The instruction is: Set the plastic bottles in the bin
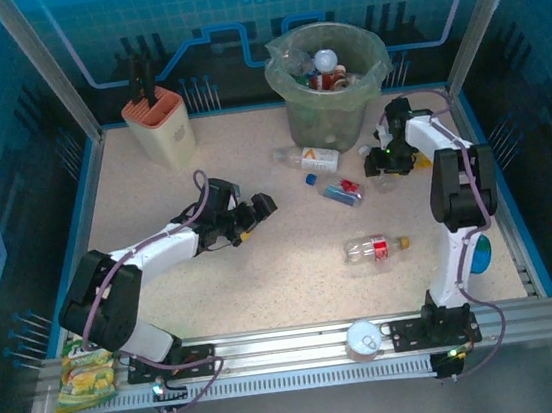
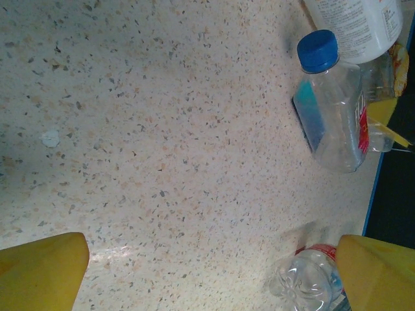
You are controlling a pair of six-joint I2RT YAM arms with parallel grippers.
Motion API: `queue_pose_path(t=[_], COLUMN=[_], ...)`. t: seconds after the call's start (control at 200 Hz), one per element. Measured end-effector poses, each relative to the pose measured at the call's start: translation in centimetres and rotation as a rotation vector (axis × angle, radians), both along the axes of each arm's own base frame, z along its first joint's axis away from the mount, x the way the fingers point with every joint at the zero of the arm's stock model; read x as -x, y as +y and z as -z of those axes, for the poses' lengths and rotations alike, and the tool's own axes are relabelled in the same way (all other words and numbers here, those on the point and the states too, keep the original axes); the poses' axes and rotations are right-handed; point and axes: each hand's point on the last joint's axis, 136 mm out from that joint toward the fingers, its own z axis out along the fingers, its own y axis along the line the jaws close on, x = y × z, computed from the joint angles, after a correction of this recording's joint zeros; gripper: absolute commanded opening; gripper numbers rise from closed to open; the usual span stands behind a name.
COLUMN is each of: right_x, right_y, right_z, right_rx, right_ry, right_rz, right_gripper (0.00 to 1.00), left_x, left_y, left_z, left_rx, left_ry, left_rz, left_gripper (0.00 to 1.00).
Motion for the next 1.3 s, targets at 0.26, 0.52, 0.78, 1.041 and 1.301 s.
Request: queue_pose_path(t=[0.26, 0.52, 0.78, 1.041, 1.301], right_x=[1.1, 1.7, -2.3, -10.1, -14.6], right_y=[-0.7, -1.5, 1.8, 3.8, 5.4], right_z=[-7.2, -19.6, -33.7, -34.6, -29.1], right_rx=[0.009, -0.040, -0.148, -0.273, -0.346], right_ry=[-0.125, -0.349, -0.690, -0.770, -0.689], right_rz=[0.022, 0.078, 0.026, 0.080, 0.140], right_gripper=[0.52, 0.55, 0.56, 0.55, 0.61], left_x=[0.0, -0.1, -0.7, -0.6, -0.1], left_y=[0.0, 0.0, -0.3, -0.3, 0.1], left_z=[0.0, -0.2, -1.0, -2.0, -3.4], left_rx=[0.000, 0.001, 0.011, 0.020, 0.027], left_ry=[0.000, -0.002, -0.022, -0.043, -0.071], left_rz=[0.000, 0.000, 0.000, -0.001, -0.006], left_gripper=[0.98, 0.99, 0.98, 0.98, 0.98])
